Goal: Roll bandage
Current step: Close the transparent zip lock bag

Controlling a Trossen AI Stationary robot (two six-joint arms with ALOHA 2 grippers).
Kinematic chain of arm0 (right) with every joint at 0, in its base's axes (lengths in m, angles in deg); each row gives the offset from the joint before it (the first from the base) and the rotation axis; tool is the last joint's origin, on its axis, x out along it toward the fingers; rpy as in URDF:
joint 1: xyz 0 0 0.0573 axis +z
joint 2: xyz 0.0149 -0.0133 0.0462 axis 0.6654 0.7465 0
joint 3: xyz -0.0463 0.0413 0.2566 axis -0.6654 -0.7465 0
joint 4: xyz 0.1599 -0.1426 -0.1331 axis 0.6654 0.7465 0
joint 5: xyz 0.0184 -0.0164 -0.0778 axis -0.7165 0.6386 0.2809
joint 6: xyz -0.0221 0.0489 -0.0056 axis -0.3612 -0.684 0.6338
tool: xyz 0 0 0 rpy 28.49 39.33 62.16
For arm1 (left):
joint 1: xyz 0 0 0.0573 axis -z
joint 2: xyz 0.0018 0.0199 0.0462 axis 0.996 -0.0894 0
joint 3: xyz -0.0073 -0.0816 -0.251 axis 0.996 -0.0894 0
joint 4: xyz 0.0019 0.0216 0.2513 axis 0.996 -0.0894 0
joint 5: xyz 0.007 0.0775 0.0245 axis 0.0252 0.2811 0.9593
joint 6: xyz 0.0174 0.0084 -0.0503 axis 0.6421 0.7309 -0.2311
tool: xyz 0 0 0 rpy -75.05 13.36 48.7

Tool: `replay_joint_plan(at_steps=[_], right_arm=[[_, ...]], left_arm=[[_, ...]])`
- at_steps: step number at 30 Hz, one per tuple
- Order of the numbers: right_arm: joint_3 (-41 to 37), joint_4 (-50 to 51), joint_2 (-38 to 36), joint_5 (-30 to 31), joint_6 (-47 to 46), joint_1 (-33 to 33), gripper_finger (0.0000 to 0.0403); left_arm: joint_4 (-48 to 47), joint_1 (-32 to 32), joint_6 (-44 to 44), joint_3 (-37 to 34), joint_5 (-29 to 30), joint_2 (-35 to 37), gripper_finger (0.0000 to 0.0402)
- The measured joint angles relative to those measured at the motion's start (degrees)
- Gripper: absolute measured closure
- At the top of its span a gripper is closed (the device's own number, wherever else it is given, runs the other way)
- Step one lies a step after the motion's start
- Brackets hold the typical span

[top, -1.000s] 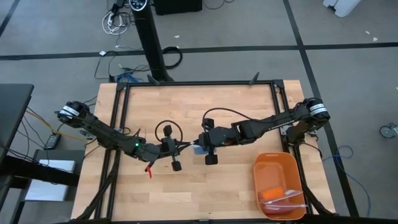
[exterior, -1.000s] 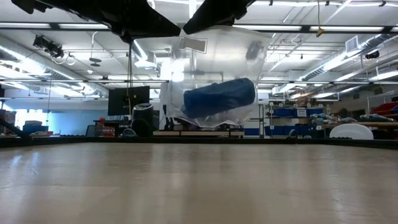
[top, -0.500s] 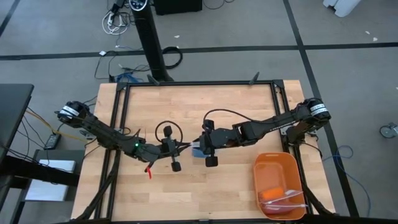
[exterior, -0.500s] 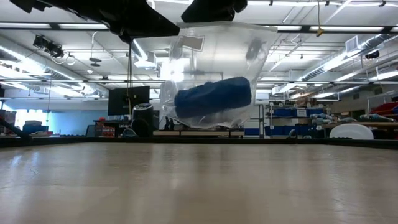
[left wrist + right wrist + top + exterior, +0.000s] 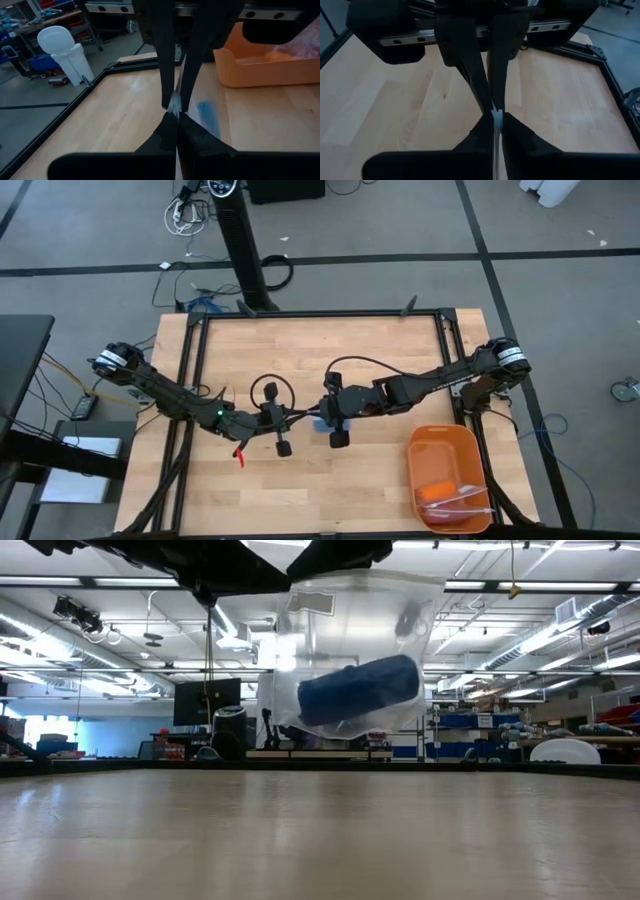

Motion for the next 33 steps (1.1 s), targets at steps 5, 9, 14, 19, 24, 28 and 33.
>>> replay_joint_plan(at_steps=[5, 9, 14, 19, 24, 28, 33], right_arm=[[0.0, 0.9, 0.0, 1.1, 0.3, 0.3, 0.0383], [0.1, 2.5, 0.0, 1.3, -1.1, 0.6, 0.0388], [0.2, 3.8, -0.3, 1.7, -1.8, 1.0, 0.0389], [0.2, 6.4, -1.0, 1.6, -3.3, 1.0, 0.0388], [0.1, 9.1, -1.6, 1.7, -4.3, 1.3, 0.0388], [0.1, 11.4, -2.0, 1.7, -6.1, 1.5, 0.0388], [0.1, 14.8, -2.7, 1.7, -8.1, 1.9, 0.0388]], left_arm=[[-0.5, 0.0, 0.0, 0.0, -0.3, 0.0, 0.0397], [-0.7, -0.1, 0.0, 0.0, -0.4, 0.0, 0.0397], [-0.7, 0.0, 0.0, 0.1, -0.8, 0.0, 0.0398], [-0.8, 0.0, 0.0, 0.1, -0.3, 0.0, 0.0399], [-1.7, 0.0, 0.0, 0.1, 0.1, 0.0, 0.04], [-2.3, 0.0, 0.0, 0.1, 0.8, 0.0, 0.04], [-2.4, 0.0, 0.0, 0.0, 1.0, 0.0, 0.04]])
